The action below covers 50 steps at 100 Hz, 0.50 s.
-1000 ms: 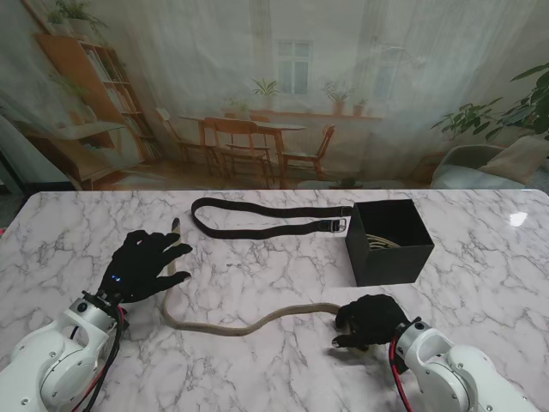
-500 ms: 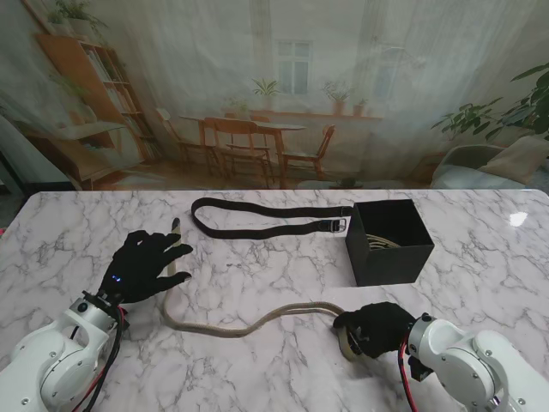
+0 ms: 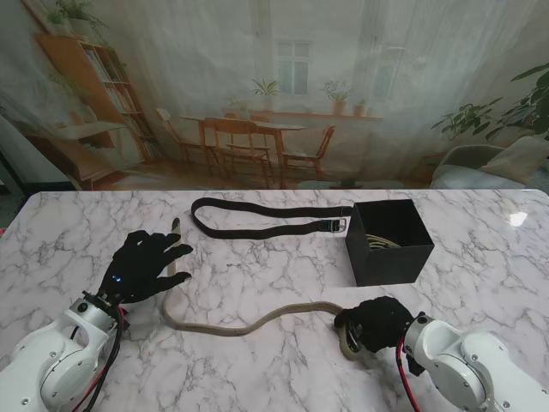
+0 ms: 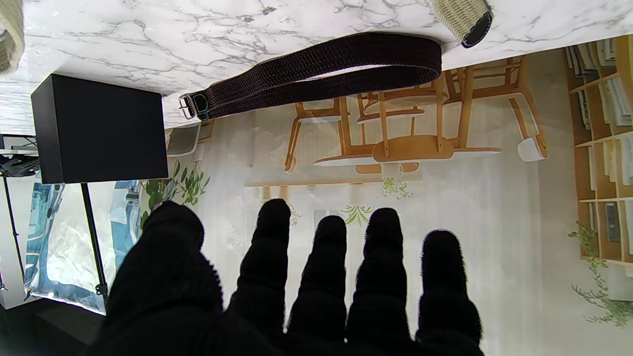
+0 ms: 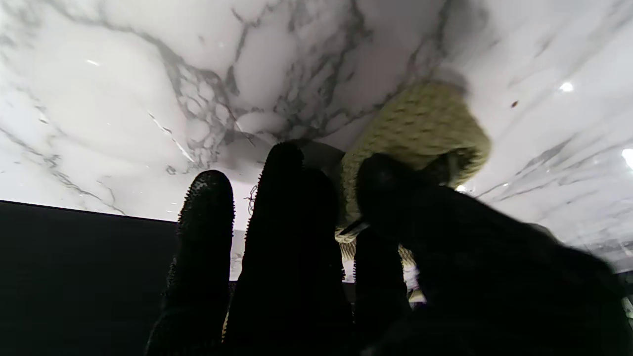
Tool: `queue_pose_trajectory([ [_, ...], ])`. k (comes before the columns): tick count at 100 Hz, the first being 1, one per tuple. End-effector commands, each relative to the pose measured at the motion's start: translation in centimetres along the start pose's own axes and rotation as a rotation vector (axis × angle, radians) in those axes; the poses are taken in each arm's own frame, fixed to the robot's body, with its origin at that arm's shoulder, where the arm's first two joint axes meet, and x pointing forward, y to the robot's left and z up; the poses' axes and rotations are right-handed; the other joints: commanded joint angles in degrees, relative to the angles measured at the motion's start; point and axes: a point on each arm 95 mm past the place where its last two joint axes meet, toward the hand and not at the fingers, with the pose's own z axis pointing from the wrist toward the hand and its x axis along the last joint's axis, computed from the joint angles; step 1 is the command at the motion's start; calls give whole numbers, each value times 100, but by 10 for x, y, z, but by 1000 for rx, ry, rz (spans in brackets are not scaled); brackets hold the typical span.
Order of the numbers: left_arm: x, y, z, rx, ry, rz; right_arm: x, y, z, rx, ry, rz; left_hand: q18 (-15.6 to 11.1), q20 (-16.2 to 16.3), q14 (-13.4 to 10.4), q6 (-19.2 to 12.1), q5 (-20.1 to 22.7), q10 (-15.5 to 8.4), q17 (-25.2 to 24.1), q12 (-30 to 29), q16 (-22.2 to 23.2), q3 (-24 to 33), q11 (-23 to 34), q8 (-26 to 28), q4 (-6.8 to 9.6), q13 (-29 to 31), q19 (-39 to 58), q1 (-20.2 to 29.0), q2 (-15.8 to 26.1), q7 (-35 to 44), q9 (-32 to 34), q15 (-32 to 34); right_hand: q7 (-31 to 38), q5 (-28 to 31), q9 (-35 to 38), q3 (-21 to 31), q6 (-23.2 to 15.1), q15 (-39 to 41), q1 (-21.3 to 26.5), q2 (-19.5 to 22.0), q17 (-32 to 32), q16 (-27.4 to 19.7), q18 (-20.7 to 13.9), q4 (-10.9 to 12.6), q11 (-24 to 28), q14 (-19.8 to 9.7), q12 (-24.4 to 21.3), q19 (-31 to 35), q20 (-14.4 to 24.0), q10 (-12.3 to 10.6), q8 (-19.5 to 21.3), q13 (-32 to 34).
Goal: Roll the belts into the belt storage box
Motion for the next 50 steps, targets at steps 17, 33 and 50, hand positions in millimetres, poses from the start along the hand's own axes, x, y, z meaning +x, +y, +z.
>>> queue_pose_trajectory([
  [17, 1, 2, 0, -13, -1, -3, 2, -22, 7, 29, -7, 46, 135, 12, 44, 125, -98, 55, -84, 37, 24, -120, -1, -2, -96, -86, 76, 113, 274, -73, -208, 102, 2872, 1121, -1391, -892, -640, 194, -485, -157, -528, 705, 836, -1038, 691, 817, 1072, 234, 803, 552, -72, -645],
  [33, 1, 2, 0, -13, -1, -4, 3, -24, 10, -6, -9, 54, 133, 13, 52, 124, -93, 53, -81, 36, 25, -119, -2, -1, -96, -84, 78, 113, 274, -72, -212, 104, 3241, 1542, -1367, -820, -660, -68, -534, -210, -591, 354, 1198, -1002, 246, 956, 484, 109, 915, 327, -345, -863],
  [50, 1, 2, 1, -15, 0, -5, 6, -25, 15, -70, -13, 101, 132, 11, 40, 124, -95, 54, -87, 37, 25, -120, 0, -1, -96, -85, 75, 109, 278, -72, -212, 105, 3292, 1726, 671, -716, -596, 373, -32, -107, -9, 508, 1235, -1071, 622, 671, 423, 332, 930, -23, -534, 369],
])
